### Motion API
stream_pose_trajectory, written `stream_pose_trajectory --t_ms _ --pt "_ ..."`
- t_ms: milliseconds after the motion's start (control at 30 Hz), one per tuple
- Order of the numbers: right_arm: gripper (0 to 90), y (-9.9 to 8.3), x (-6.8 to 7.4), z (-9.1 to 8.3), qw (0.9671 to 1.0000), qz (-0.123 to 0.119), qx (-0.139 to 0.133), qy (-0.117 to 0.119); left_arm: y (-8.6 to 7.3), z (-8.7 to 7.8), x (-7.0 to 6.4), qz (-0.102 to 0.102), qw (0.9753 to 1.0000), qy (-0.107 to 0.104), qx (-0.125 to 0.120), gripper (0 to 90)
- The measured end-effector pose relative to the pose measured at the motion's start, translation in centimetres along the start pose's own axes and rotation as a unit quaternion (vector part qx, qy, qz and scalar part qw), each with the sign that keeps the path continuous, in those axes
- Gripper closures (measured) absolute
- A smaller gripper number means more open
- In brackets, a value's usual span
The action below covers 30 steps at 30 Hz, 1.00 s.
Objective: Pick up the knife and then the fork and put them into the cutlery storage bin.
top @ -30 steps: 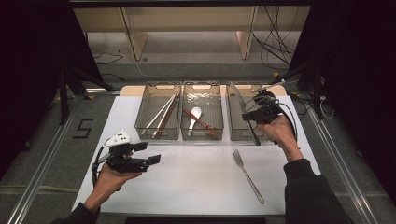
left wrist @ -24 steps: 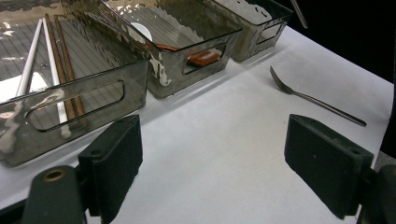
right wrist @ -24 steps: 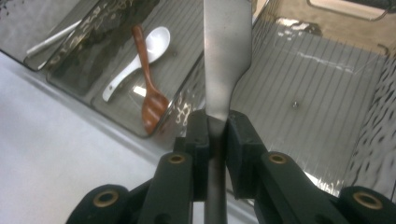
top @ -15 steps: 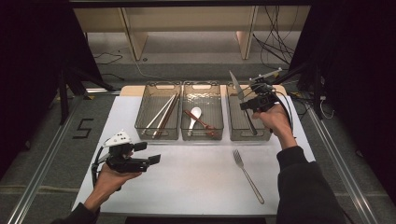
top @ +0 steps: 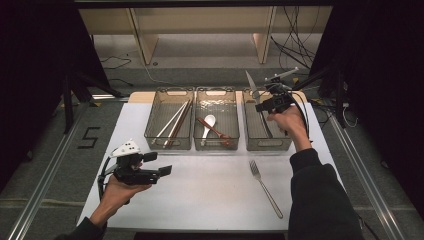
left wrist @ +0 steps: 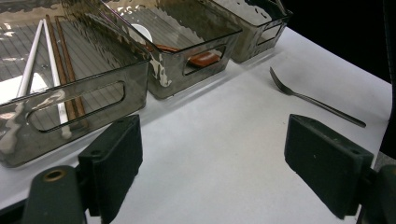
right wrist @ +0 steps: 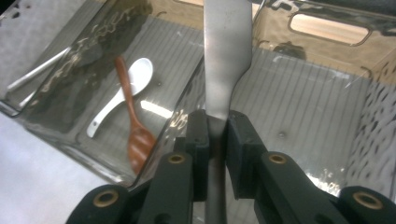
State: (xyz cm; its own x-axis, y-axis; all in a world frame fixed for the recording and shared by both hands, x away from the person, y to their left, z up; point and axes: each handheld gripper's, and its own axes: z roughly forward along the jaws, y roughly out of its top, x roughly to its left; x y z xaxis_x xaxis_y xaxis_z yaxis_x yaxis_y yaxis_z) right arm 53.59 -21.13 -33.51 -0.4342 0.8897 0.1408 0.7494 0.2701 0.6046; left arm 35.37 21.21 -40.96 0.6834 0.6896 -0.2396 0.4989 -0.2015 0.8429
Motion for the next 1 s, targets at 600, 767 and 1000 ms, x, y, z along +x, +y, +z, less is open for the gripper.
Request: stream_pose_trajectory --t_ms 600,767,1000 --pt "80.9 0.7 -1.3 1.8 0.9994 0.034 -0.007 -0.007 0.0 -0.1 0.1 -0.001 1.0000 0.000 -0.002 18.7" --pt "80.8 0.5 -1.8 2.3 0.9990 0.043 -0.004 -0.015 0.0 0.0 0.0 -0.001 1.0000 0.000 -0.002 18.6" --pt "80.8 0.0 -2.0 3.0 0.9988 0.048 0.002 -0.012 0.0 -0.1 0.0 -0.001 1.0000 0.000 -0.002 18.6"
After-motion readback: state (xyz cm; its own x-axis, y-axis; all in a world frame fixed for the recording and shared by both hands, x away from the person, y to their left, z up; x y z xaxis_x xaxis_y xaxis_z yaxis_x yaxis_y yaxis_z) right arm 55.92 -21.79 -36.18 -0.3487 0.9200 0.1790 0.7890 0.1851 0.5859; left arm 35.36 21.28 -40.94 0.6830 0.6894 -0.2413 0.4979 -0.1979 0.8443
